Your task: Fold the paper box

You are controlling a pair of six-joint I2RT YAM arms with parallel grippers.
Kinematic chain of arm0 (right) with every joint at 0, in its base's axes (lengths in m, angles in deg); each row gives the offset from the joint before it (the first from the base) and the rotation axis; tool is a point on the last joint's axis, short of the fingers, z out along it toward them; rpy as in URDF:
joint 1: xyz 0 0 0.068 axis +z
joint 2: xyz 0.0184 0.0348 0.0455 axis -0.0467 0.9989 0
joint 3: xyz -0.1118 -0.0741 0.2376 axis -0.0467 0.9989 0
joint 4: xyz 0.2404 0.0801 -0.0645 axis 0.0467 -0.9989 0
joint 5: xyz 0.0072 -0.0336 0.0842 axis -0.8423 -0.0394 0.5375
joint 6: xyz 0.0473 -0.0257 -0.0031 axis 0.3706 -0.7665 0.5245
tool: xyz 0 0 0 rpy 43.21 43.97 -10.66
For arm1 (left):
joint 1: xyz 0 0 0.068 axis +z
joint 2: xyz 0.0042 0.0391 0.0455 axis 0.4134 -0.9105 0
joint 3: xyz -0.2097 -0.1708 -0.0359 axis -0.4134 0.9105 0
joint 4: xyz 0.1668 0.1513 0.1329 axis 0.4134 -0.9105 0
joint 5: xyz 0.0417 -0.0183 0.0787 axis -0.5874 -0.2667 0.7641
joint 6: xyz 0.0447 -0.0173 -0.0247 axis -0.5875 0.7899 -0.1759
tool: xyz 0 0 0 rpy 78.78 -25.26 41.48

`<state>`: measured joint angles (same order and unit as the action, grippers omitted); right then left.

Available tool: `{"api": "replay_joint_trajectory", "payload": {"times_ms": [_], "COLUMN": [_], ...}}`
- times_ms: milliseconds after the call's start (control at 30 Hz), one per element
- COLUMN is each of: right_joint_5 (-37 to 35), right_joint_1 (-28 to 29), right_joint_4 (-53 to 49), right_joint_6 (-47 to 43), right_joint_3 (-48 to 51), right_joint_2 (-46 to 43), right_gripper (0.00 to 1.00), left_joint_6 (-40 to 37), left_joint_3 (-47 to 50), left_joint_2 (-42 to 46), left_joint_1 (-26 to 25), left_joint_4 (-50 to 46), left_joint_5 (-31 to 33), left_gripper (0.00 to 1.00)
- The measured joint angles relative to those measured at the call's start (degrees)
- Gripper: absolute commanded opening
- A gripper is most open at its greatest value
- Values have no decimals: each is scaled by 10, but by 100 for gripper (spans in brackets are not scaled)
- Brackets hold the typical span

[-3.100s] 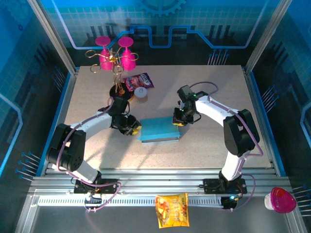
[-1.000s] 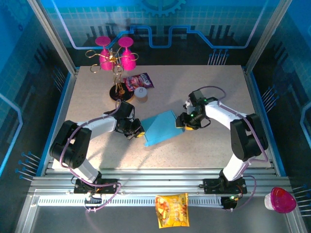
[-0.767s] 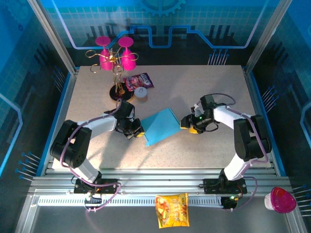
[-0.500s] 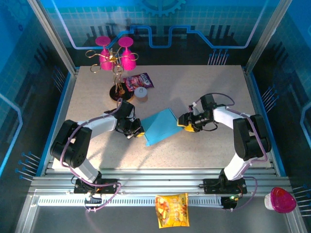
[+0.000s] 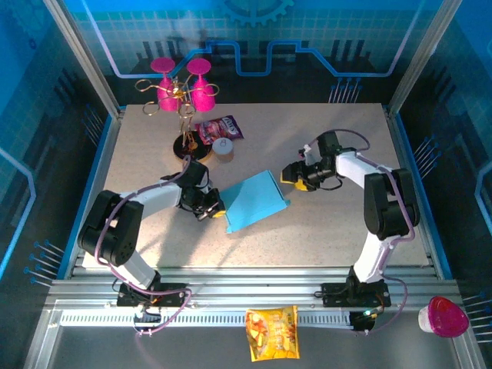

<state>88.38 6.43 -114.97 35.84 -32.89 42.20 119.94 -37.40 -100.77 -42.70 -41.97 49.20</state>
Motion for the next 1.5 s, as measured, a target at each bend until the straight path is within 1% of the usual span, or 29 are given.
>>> {"api": "replay_joint_trajectory", "payload": {"times_ms": [233,367,467,567,633,733,867,1067,1200,1333,1500], "right_joint_5": [64,97,107,120,131,151,168,176,177,176,174], "right_joint_1": [11,18,15,5,-2,-4,7,47,69,82,95], "right_joint_4": [-4,27,57,81,91,113,116,89,81,74,67], "right_joint_6": [-24,-11,14,41,53,61,60,42,36,33,40], "right_joint_3": [-3,11,42,75,84,85,83,43,22,10,6], "right_joint_2": [35,33,16,-13,-30,-46,-47,-16,2,17,40], "right_gripper": [70,70,71,73,76,77,77,77,72,59,49], "left_joint_6": [-5,-5,-5,-10,-13,-15,-15,-15,-15,-15,-15], "left_joint_3": [6,6,5,5,5,5,4,2,1,0,-3], "left_joint_2": [2,2,2,2,2,2,2,2,2,2,2], "left_joint_1": [11,14,15,15,15,15,15,15,15,15,15], "left_joint_4": [-3,-8,-9,-9,-9,-9,-10,-14,-14,-16,-22], "left_joint_5": [-6,-6,-6,-6,-6,-6,-6,-5,-5,-4,-2], "left_gripper": [0,0,0,0,0,0,0,0,0,0,0]}}
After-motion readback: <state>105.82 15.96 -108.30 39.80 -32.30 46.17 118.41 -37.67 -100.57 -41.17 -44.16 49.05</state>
